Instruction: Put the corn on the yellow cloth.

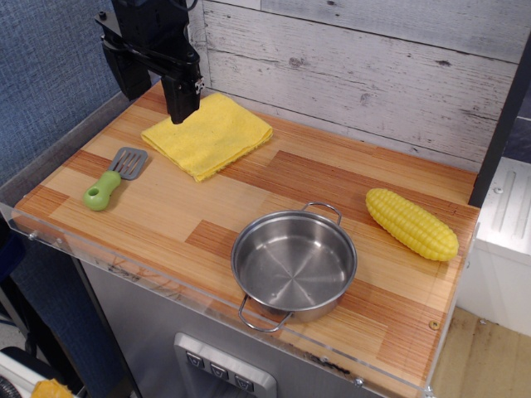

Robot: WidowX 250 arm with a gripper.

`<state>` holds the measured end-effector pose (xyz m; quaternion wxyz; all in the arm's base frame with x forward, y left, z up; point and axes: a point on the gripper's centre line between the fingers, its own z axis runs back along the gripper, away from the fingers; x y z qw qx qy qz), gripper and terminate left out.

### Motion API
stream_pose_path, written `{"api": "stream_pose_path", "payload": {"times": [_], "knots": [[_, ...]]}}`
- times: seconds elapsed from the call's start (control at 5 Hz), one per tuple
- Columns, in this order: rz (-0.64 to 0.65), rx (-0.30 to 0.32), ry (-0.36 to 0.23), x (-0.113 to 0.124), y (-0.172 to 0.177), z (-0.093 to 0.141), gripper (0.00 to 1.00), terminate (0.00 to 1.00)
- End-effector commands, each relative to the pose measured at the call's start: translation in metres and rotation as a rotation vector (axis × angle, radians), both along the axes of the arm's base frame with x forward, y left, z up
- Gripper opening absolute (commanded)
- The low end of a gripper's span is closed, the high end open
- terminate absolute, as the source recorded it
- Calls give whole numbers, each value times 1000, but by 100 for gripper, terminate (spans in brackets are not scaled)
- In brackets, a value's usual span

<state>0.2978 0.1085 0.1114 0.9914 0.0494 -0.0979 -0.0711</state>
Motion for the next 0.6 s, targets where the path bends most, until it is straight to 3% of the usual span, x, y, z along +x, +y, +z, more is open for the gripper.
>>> {"api": "stream_pose_path", "payload": {"times": [0.0, 0.4], "knots": [[0, 0, 0, 0, 0, 0, 100, 0], [12, -78, 1, 6, -51, 4, 100, 0]]}}
